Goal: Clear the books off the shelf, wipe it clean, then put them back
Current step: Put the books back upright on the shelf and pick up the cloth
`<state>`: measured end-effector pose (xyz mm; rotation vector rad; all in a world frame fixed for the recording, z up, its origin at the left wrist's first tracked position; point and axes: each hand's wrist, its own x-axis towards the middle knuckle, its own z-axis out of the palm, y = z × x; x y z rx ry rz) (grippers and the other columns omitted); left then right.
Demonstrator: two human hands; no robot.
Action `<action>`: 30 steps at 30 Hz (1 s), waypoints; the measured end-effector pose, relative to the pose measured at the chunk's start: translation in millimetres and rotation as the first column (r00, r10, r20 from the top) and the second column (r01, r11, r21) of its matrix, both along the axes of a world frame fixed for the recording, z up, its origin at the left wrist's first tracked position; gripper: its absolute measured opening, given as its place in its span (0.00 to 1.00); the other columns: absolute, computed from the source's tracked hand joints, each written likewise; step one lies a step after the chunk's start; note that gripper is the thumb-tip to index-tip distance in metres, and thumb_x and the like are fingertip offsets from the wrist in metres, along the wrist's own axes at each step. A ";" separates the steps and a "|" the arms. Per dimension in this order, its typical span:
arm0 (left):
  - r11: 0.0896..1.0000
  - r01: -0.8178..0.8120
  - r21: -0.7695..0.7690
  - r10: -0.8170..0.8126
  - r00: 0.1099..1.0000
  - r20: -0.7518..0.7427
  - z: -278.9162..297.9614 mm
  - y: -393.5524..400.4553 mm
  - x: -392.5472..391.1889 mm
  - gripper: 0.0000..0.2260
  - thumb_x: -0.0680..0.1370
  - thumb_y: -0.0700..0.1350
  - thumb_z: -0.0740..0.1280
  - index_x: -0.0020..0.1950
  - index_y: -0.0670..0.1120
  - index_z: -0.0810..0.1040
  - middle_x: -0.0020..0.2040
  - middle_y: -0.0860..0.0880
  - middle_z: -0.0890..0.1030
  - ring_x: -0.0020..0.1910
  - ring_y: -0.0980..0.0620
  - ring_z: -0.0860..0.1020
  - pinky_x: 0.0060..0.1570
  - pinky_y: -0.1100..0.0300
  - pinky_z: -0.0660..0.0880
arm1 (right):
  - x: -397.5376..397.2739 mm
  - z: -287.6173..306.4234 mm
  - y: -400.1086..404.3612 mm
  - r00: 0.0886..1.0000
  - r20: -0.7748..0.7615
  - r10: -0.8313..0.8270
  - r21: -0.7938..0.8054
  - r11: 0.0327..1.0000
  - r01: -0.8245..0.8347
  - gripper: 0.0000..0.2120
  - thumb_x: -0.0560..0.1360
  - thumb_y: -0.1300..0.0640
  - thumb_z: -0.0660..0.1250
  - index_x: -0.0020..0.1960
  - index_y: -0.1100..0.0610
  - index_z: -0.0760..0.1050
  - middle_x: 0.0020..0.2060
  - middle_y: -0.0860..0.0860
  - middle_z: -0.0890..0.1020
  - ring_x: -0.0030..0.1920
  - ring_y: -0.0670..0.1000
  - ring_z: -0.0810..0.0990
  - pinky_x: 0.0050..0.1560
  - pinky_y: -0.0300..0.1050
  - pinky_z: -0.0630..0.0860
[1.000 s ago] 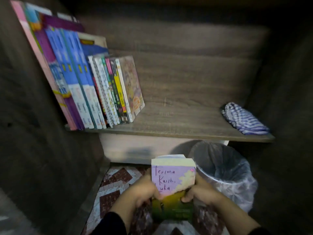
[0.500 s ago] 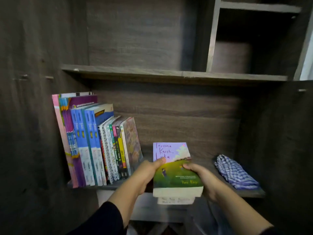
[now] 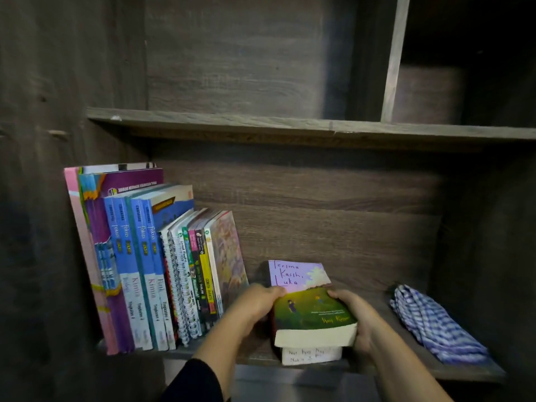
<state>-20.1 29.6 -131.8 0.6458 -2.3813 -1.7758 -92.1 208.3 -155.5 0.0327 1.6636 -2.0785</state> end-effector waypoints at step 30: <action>0.670 -0.450 -0.590 0.322 0.893 -0.315 0.2 -25.3 35.6 0.13 0.78 0.50 0.66 0.54 0.42 0.71 0.51 0.44 0.81 0.46 0.46 0.82 0.38 0.57 0.78 | 22.9 -3.0 -8.5 1.000 -0.011 -0.014 0.087 0.996 0.015 0.17 0.79 0.50 0.59 0.46 0.64 0.76 0.29 0.60 0.84 0.28 0.56 0.83 0.38 0.50 0.76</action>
